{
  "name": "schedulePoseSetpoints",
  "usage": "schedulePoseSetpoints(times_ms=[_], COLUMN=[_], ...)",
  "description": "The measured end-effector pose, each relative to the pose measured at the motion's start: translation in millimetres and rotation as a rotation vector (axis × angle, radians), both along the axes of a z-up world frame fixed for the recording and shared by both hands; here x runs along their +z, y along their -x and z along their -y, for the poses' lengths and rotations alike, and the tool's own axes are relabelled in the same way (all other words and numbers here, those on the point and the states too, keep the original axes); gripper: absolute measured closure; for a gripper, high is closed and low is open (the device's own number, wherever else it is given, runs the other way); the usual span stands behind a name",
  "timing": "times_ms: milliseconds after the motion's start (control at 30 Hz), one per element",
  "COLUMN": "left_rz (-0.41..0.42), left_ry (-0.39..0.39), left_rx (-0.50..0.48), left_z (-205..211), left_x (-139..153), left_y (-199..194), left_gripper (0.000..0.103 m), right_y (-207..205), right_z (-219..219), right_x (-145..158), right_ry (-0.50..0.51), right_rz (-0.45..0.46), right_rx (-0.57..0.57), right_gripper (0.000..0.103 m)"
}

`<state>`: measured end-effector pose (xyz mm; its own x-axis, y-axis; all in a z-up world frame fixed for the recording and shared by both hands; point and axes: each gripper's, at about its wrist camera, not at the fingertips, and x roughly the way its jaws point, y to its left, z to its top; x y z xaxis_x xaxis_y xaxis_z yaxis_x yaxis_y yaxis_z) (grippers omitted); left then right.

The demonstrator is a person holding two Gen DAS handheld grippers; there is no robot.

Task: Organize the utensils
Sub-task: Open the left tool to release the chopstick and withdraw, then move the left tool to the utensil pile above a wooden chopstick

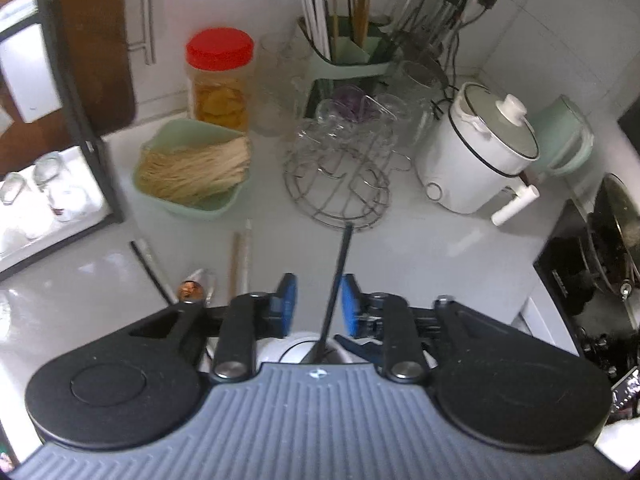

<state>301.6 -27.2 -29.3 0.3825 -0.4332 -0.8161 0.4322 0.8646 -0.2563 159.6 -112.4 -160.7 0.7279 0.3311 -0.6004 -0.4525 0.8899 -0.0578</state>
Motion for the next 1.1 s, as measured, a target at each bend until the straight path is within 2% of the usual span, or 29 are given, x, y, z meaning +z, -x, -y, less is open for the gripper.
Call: schedulePoseSetpoints(times_ms=[100,267,367,600,867,1100], left_rz=[0.025,0.119,0.127,0.098,0.101,0.037], left_ry=[0.005,-0.057,-0.041,-0.016,0.009,0.021], left_rx=[0.041,0.139,0.185,0.260,0.279,0.287], left_z=[-10.3,-25.4,-36.3,-58.0,-69.6,-75.5], left_x=[3.2,6.8,3.6,-17.3,-53.0,-78.0], left_y=[9.0,25.3,30.4,36.8,44.1,40.0], left_gripper=[0.066,0.060,0.060,0.060,0.060,0.060], right_y=[0.0,-2.1,-4.7,-8.2,-12.0,-16.6], right_z=[3.2,9.5,13.0,20.1,37.1,44.3], right_x=[-0.2,0.2,0.4,-0.2,0.0,0.0], right_ry=[-0.002,-0.003,-0.002,-0.001,-0.002,0.002], right_rz=[0.001,0.001,-0.001,-0.005,-0.005,-0.009], right_rx=[-0.003,-0.025,-0.036,-0.051,-0.118,-0.149], right_gripper=[0.014,0.014,0.014,0.014,0.014,0.014])
